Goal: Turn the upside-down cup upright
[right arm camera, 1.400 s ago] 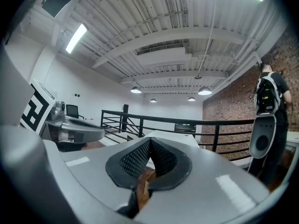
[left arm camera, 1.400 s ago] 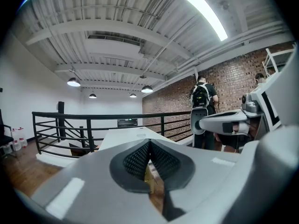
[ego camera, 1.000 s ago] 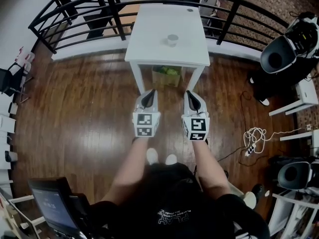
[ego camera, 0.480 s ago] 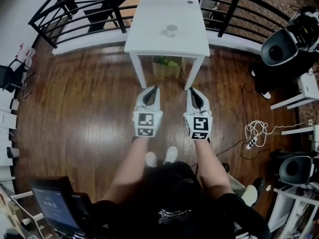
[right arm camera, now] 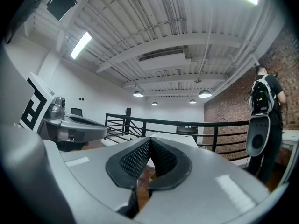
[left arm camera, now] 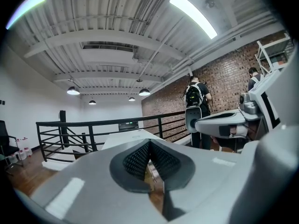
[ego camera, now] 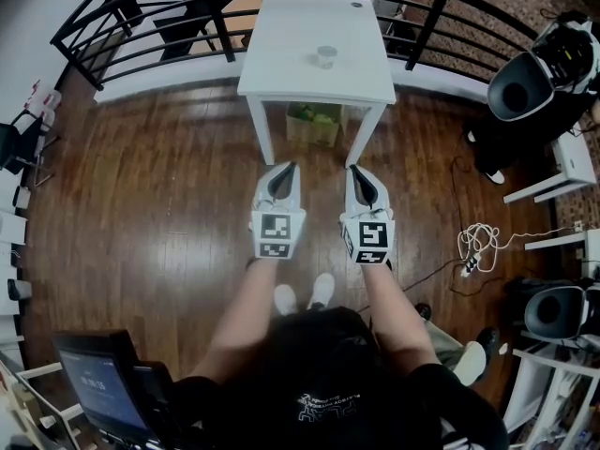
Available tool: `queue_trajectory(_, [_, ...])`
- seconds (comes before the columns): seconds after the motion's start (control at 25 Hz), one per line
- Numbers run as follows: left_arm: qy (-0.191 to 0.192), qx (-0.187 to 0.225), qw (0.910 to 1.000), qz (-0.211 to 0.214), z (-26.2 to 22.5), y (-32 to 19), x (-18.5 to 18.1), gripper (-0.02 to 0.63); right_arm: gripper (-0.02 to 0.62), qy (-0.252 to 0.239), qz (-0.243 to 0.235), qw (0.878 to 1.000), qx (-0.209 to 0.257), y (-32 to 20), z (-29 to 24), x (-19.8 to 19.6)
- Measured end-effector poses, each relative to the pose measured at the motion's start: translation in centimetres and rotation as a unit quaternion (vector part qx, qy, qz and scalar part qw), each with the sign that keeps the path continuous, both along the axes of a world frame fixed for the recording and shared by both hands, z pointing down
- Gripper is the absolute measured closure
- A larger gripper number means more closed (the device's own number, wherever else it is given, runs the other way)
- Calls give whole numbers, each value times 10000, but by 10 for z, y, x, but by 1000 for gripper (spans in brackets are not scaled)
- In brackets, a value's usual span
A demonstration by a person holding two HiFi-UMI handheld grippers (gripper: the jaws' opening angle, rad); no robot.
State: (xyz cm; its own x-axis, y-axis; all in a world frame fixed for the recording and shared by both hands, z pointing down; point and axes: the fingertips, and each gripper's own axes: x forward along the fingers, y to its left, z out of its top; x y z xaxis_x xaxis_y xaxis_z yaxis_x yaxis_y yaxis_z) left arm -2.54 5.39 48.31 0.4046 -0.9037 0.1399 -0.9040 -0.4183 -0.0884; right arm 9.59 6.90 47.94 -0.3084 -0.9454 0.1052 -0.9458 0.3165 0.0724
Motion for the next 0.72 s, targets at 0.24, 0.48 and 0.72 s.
queue_trajectory(0.24, [111,-69,9999,-21,1,3,-9,609,583,127,50,9999,71,5,-6,-6])
queue_trajectory(0.48, [191,-111,9998,9,2,1,-6,609,583,87,86,9999,-6,3,-3,-2])
queue_trajectory(0.72, [161,-163,9997,-77,6,1,-9,609,583,112,112,9998,-84,3,6,3])
